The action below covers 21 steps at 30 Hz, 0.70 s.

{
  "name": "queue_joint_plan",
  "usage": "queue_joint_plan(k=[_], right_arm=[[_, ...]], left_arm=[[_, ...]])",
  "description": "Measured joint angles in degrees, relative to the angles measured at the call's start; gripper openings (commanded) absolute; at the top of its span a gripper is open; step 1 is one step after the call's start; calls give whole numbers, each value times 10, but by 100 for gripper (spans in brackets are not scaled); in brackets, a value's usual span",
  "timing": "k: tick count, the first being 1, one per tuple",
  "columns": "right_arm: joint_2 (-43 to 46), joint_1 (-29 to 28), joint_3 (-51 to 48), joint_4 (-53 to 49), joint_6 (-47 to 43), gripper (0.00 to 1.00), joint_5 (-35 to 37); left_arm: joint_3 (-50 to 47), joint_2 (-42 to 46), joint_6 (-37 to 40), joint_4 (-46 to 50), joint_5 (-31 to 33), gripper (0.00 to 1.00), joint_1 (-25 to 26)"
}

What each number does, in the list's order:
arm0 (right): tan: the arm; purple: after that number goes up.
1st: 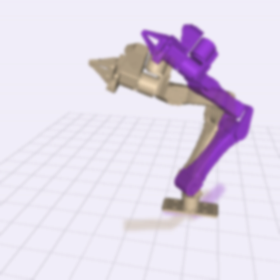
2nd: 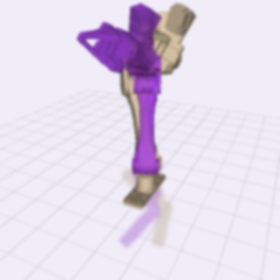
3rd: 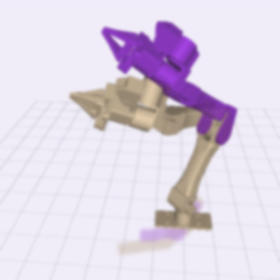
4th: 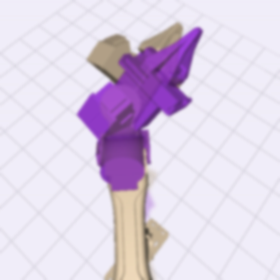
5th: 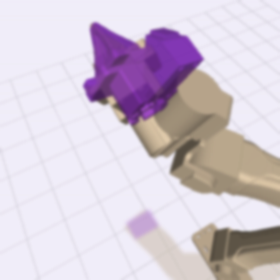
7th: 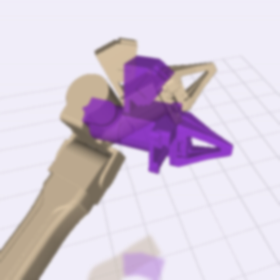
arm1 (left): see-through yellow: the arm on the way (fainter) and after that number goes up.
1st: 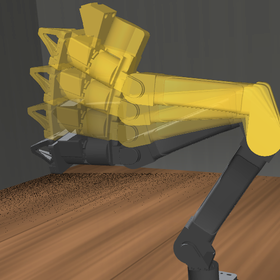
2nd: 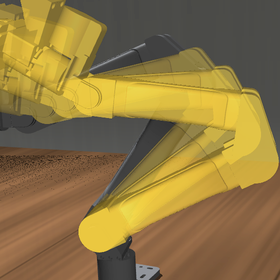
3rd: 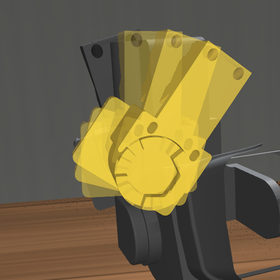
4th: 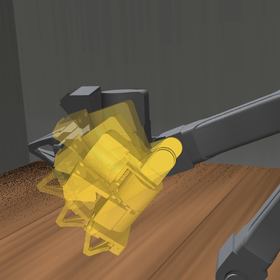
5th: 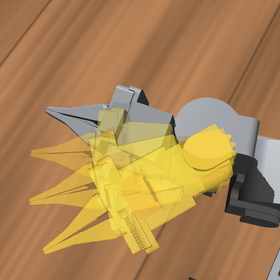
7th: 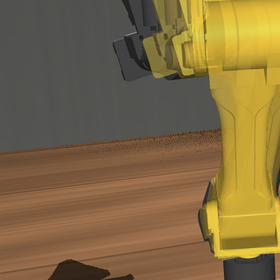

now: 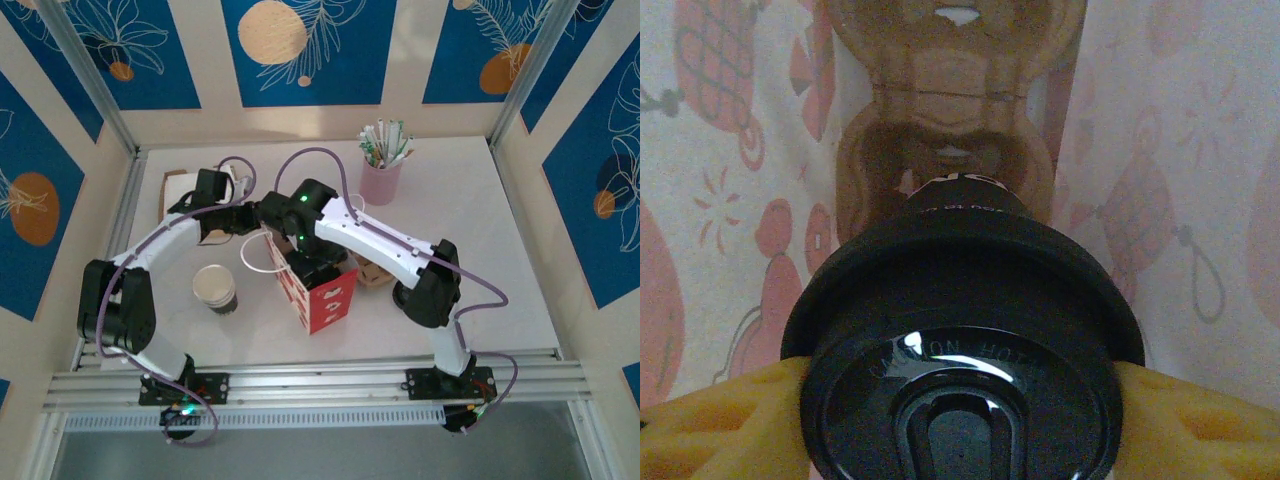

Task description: Pack the takeout coffee

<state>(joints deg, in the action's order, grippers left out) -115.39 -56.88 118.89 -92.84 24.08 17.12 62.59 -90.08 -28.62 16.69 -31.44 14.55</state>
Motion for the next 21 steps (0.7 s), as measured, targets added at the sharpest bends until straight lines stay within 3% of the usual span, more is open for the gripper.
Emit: queue_joint_plan(k=[11,15,21], right_arm=[[0,1,-16,0,4,66,-1],[2,1,-16,0,8,66,-2],[11,1,-16,0,10,66,-5]], left_arm=[[-5,27,0,5,9,57,-1],[-7,53,0,7,17,68,-5],[-16,128,-4,32,51,97,-14]])
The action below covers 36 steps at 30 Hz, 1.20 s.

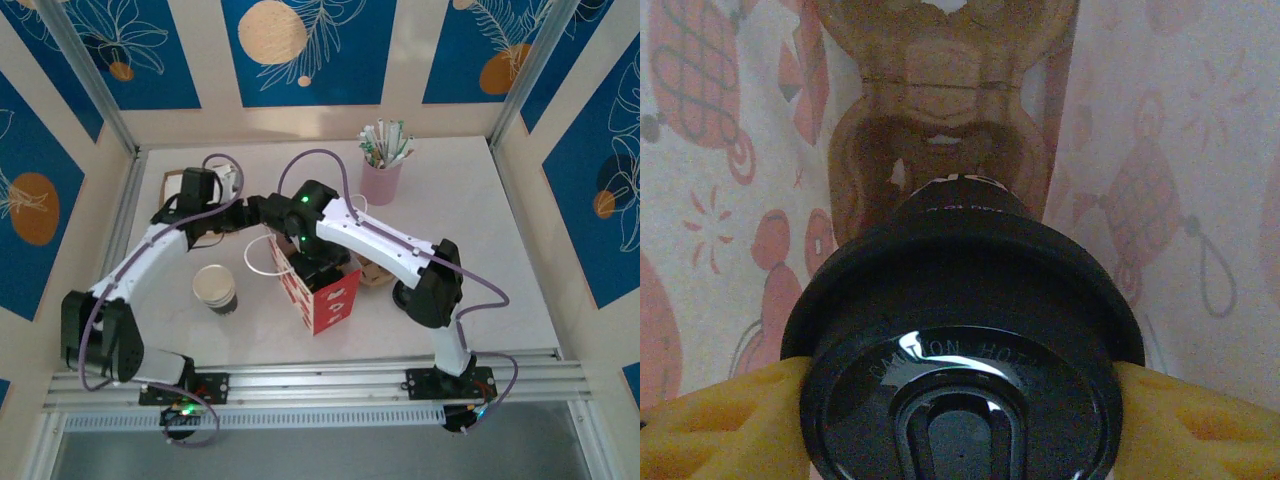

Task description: Pack the takeout coffee

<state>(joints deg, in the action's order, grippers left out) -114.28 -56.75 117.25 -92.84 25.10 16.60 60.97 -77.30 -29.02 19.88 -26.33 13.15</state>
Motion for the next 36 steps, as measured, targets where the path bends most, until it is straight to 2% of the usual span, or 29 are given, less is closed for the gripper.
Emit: queue_joint_plan(k=[1,8,14,36], right_arm=[[2,0,0,0,0,66,-1],[5,0,-1,0,0,65,-2],[13,0,-19,0,0,65,-1],[58,-2,-43,21,0,65,14]], left_arm=[[0,18,0,6,9,100,-2],[-5,125,5,50,57,100,-8],[-23,180,6,69,74,100,-9],[-44,216,6,83,67,100,-9]])
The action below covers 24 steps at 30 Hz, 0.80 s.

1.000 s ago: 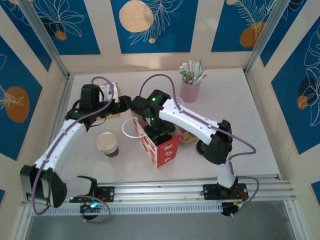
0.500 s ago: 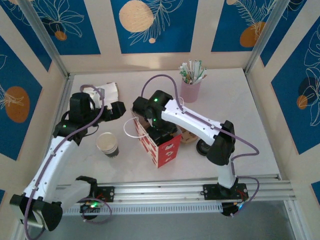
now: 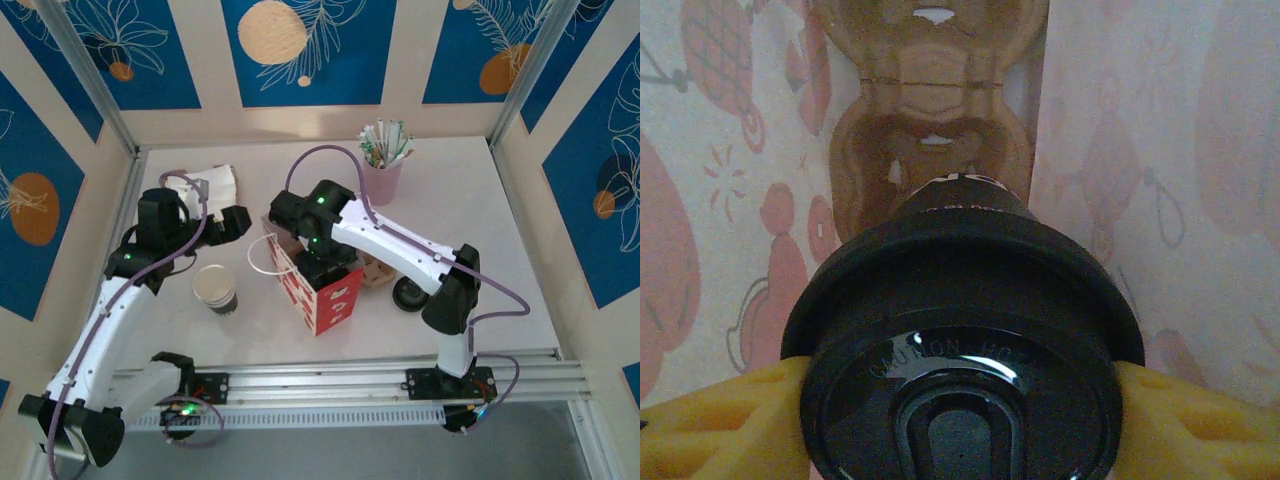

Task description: Pack the takeout coffee

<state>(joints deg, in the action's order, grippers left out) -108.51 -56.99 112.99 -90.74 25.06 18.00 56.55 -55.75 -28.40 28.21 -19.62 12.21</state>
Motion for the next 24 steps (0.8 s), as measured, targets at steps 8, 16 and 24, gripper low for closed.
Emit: queue_joint_plan(k=[8,16,24], right_arm=[[0,0,-6,4,0,65,0],[3,0,-14,16,0,65,0],[11,0,-23,26,-2,65,0]], left_arm=[[-1,1,0,0,-3,100,0],[-7,1,0,-1,-9,100,0],[-9,1,0,-1,-10,100,0]])
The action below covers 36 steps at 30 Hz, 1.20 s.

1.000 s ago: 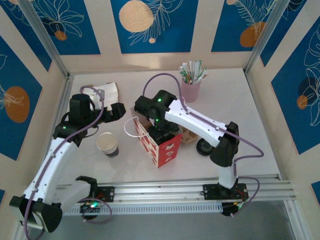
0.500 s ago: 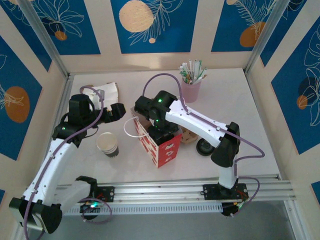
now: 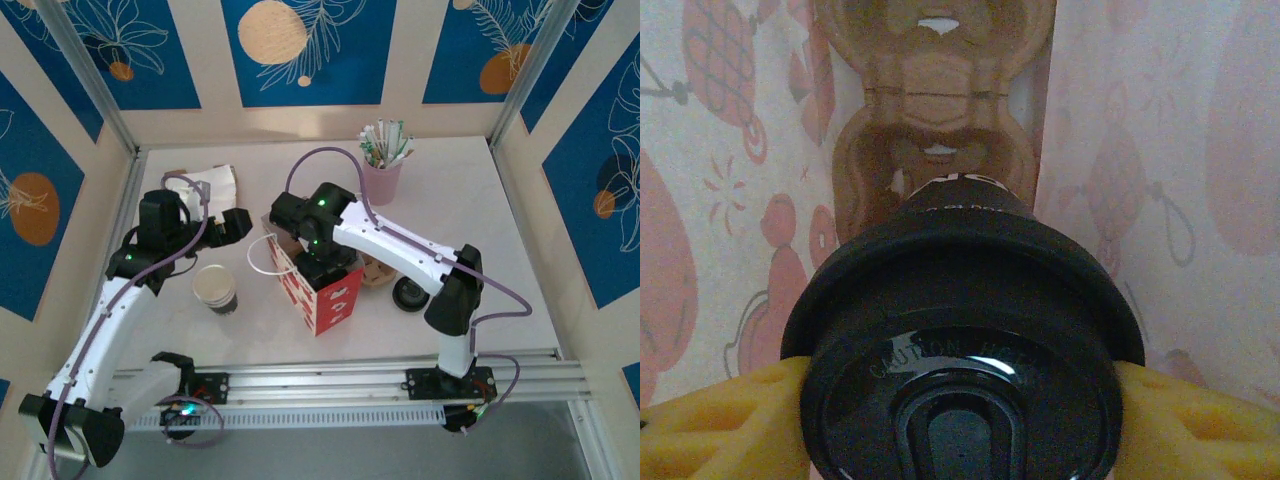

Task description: Pack the takeout coffee

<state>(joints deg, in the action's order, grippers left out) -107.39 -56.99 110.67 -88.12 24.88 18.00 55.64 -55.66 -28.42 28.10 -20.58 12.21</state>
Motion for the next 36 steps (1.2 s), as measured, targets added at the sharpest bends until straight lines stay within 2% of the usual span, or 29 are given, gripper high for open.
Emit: queue_joint_plan(k=[36], right_arm=[[41,2,-67,68,-15,65,-6]], left_arm=[[-3,-22,-2,-8,-10,100,0]])
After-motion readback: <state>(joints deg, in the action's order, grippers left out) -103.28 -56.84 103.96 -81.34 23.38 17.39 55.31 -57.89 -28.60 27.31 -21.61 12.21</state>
